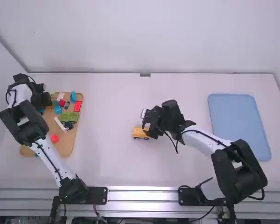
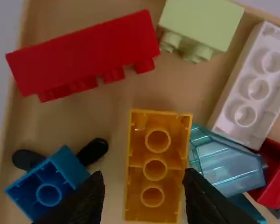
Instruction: Assemble lego blocks to make yellow taxi
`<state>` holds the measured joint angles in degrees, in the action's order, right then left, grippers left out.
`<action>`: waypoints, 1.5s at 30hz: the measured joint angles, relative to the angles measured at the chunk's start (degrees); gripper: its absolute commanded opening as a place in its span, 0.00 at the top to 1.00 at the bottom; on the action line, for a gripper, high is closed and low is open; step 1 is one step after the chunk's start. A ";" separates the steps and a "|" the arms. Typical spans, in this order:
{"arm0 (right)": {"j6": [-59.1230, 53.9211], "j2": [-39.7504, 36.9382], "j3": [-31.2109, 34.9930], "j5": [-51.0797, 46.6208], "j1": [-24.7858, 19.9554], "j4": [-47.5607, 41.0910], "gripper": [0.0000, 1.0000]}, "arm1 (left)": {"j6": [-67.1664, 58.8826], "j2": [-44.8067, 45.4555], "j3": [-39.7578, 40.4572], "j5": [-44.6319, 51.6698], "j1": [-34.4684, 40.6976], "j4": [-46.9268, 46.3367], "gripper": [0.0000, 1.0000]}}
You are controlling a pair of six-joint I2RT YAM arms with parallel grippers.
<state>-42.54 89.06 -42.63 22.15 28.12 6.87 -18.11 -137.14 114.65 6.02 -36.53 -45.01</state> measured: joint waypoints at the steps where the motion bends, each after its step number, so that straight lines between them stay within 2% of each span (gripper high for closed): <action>1: -0.02 0.02 0.00 0.00 0.00 0.00 0.02 | -0.02 0.00 -0.22 0.00 0.00 0.37 0.55; 11: 0.00 0.00 0.00 -0.02 0.00 0.02 0.02 | 0.00 0.00 -3.48 -0.04 0.00 4.28 0.56; 15: 0.02 0.02 0.00 0.00 0.00 0.00 0.01 | -0.02 0.00 -4.02 -0.04 0.00 4.22 0.63; 20: 0.02 0.02 0.00 -0.02 0.00 0.02 0.01 | -0.02 0.00 -4.02 -0.02 0.00 4.35 0.66; 24: 0.09 0.02 0.00 -0.04 0.00 0.02 0.01 | 0.00 0.00 -4.02 -0.04 -0.02 4.63 0.78; 27: 0.39 0.02 0.00 -0.02 0.00 0.02 0.01 | -0.44 0.00 -4.02 -0.02 0.00 4.52 0.80; 29: 0.66 0.02 0.00 -0.02 0.00 0.44 0.02 | -0.48 0.00 -3.50 -0.02 0.00 2.62 0.88; 30: 0.98 0.02 0.00 -0.02 0.00 0.94 0.02 | -0.44 0.00 -2.82 -0.02 0.00 0.66 0.96; 31: 1.09 0.02 0.00 -0.02 0.00 1.09 0.02 | -0.42 0.00 -2.60 -0.02 0.00 0.04 0.97; 38: 5.77 0.02 0.00 -0.02 -0.02 7.74 0.02 | 1.03 0.39 6.45 3.58 0.00 -10.29 0.98; 43: 10.12 0.02 0.00 0.24 -0.79 10.71 0.01 | -1.03 4.35 6.10 9.70 0.07 -12.83 0.97; 45: 12.15 0.02 0.00 1.33 -1.95 11.58 0.01 | -2.19 8.52 3.54 11.54 0.42 -11.87 0.98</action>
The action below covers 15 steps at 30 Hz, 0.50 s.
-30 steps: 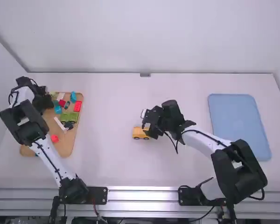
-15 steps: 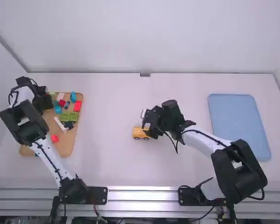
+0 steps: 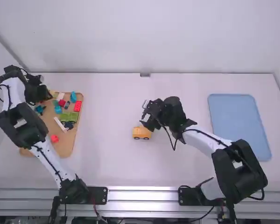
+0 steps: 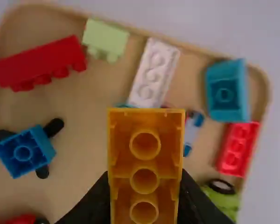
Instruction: Assemble lego blocks to make yellow taxi
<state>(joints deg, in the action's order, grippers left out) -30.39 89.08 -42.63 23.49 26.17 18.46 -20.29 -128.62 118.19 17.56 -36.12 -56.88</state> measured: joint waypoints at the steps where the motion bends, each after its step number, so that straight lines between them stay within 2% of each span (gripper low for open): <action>1: 0.92 -0.02 0.00 0.92 -0.74 0.72 0.01 | -0.48 3.04 -2.19 0.70 0.42 1.09 0.98; 3: 2.21 0.00 0.00 2.69 -1.90 1.86 0.02 | -0.92 7.54 -6.01 1.25 1.22 3.98 0.98; 7: 5.97 0.00 0.00 7.58 -4.79 5.99 0.01 | -1.79 22.75 -20.63 2.64 5.07 15.54 0.95; 10: 8.92 0.00 0.00 11.89 -6.43 10.49 0.01 | -3.67 34.42 -33.86 6.67 9.38 24.46 0.85; 11: 9.33 0.00 0.00 12.57 -6.54 11.37 0.02 | -4.11 36.17 -35.98 7.89 10.25 25.92 0.83; 12: 10.49 0.00 0.00 14.36 -6.84 13.81 0.02 | -5.38 40.00 -40.94 11.28 12.41 29.51 0.85; 14: 12.57 0.04 0.00 17.42 -7.26 18.49 0.02 | -6.84 44.70 -47.74 16.94 16.00 34.82 0.93; 15: 12.90 0.07 0.00 17.86 -7.30 19.04 0.02 | -6.91 44.94 -48.11 17.25 16.20 35.10 0.94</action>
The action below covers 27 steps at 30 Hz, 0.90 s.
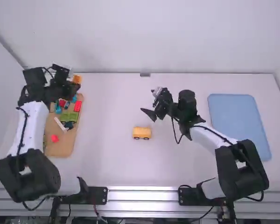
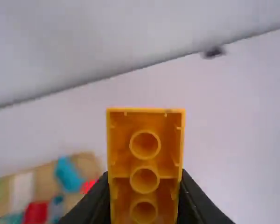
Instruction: Assemble lego blocks to make yellow taxi
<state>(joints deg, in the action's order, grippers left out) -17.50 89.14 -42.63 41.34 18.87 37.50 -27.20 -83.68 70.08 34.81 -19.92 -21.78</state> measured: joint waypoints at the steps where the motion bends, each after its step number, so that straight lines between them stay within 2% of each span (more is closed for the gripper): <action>1: 1.49 0.26 0.00 1.81 -0.15 3.30 0.02 | -0.59 2.12 -3.48 3.32 2.40 3.04 0.98; 4: 6.40 2.73 -0.17 6.91 -0.94 11.37 0.02 | -0.72 4.70 -9.27 10.10 8.85 8.68 0.98; 6: 8.98 4.74 -0.92 9.94 -1.42 13.66 0.01 | -0.72 4.74 -10.78 13.11 12.11 10.62 0.98; 8: 11.96 7.89 -3.28 14.47 -1.64 15.19 0.00 | -0.66 4.74 -12.39 17.05 15.72 13.64 0.98; 12: 15.06 11.58 -8.63 21.40 -1.20 15.56 0.06 | 1.99 3.78 -13.38 24.74 20.22 23.04 0.98; 16: 16.52 12.79 -13.16 27.02 -0.96 15.82 0.07 | 4.09 1.81 -13.97 30.88 21.40 28.85 0.98; 20: 18.45 12.81 -14.93 29.44 -0.90 16.35 0.09 | 5.03 -0.79 -14.95 34.23 21.84 30.71 0.98; 26: 22.01 12.79 -16.33 30.75 0.17 15.89 0.22 | 4.26 -3.08 -15.37 38.40 21.92 31.56 0.98; 27: 22.75 12.81 -16.59 30.95 0.59 15.93 0.27 | 3.58 -3.21 -15.37 39.43 21.92 31.71 0.98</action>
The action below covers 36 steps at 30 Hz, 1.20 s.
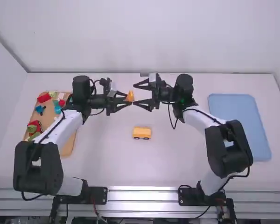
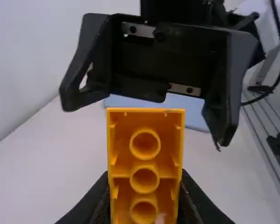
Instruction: Assemble lego blocks to make yellow taxi
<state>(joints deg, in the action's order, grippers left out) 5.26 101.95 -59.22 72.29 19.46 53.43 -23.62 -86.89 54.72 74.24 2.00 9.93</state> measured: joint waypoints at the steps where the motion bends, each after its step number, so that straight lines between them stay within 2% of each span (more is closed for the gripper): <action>1: 0.63 -0.02 -0.20 0.20 0.44 -0.07 0.30 | -0.26 0.00 0.00 0.72 0.00 0.00 0.98; 6: 1.86 0.00 -0.31 0.52 2.05 -0.44 0.47 | -0.85 0.00 0.00 2.23 0.00 0.76 0.98; 8: 1.90 -0.02 -0.31 0.66 2.54 -0.48 0.51 | -0.87 0.00 0.00 2.43 0.00 1.05 0.98; 10: 2.03 0.00 -0.31 0.63 2.82 -0.50 0.60 | -0.90 0.00 0.00 2.84 0.00 1.03 0.98; 25: 1.99 0.00 -0.33 1.66 1.99 -0.92 0.60 | -1.09 0.00 0.00 3.10 0.04 1.05 0.98; 31: 2.10 0.00 -0.33 1.90 1.95 -0.02 0.72 | -1.31 0.00 0.00 3.76 0.09 1.07 0.97; 34: 1.99 -0.02 -0.33 1.95 1.90 0.00 0.74 | -1.31 0.00 0.00 3.78 0.09 1.05 0.78; 35: 1.99 0.00 -0.33 1.97 1.90 0.00 0.76 | -1.53 0.00 0.00 3.78 0.09 1.09 0.53; 36: 2.05 -0.02 -0.33 2.03 1.90 0.09 0.79 | -1.46 0.00 0.00 3.69 0.11 1.09 0.38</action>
<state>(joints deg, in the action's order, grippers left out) 7.31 101.93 -59.55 74.32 21.37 53.52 -25.08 -86.89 54.72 77.93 2.11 11.03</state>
